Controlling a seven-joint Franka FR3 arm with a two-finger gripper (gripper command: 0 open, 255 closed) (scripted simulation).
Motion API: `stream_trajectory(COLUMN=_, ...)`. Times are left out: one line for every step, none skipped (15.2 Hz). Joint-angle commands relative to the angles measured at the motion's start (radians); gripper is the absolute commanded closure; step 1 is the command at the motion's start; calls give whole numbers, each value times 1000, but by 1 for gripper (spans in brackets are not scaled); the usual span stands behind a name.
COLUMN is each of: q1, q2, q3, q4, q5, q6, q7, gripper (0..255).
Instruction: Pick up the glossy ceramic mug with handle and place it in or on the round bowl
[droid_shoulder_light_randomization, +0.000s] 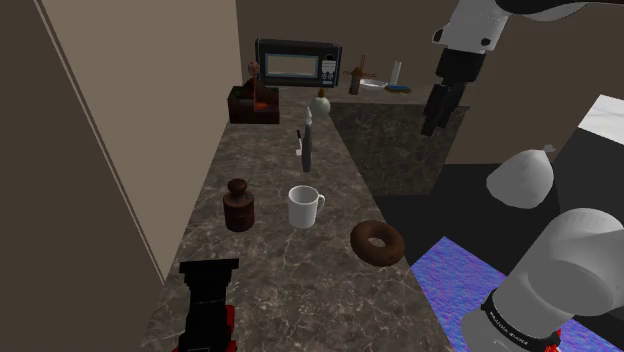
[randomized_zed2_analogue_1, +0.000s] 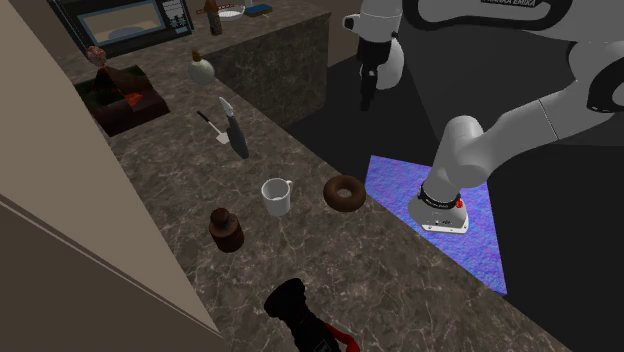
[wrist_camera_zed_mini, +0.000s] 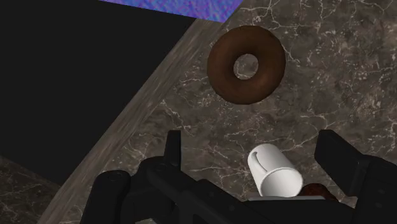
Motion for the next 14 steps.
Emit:
stream_trajectory(q1=0, q2=0, q3=0, q4=0, q5=0, q6=0, q7=0, gripper=0)
stream_trajectory(q1=3, q2=13, q3=18, q4=-12, q5=8, q6=28, q7=19, gripper=0)
stream_trajectory(q1=6, q2=28, q3=36, q4=-23, q5=16, q6=56, q7=38, gripper=0)
stream_trajectory(q1=9, q2=43, q3=54, q4=-32, q5=23, q6=84, q7=57, gripper=0)
stream_trajectory(q1=12, q2=61, q3=72, q4=-40, q5=30, q6=112, q7=76, gripper=0)
stream_trajectory(q1=15, q2=80, q3=89, q4=-47, q5=36, q6=140, q7=94, gripper=0)
stream_trajectory(q1=18, q2=100, q3=107, q4=-52, q5=41, q6=168, q7=113, gripper=0)
stream_trajectory(q1=20, q2=122, q3=125, q4=-56, q5=46, q6=196, q7=132, gripper=0)
stream_trajectory(q1=22, q2=145, q3=143, q4=-58, q5=50, q6=224, q7=151, gripper=0)
stream_trajectory(q1=24, q2=169, q3=160, q4=-59, q5=53, q6=251, q7=170, gripper=0)
stream_trajectory(q1=25, q2=195, q3=178, q4=-58, q5=55, q6=279, q7=190, gripper=0)
stream_trajectory(q1=26, q2=222, q3=195, q4=-56, q5=56, q6=306, q7=210, gripper=0)
stream_trajectory(q1=27, q2=250, q3=213, q4=-53, q5=55, q6=332, q7=230, gripper=0)
stream_trajectory(q1=28, q2=279, q3=230, q4=-48, q5=53, q6=359, q7=251, gripper=0)
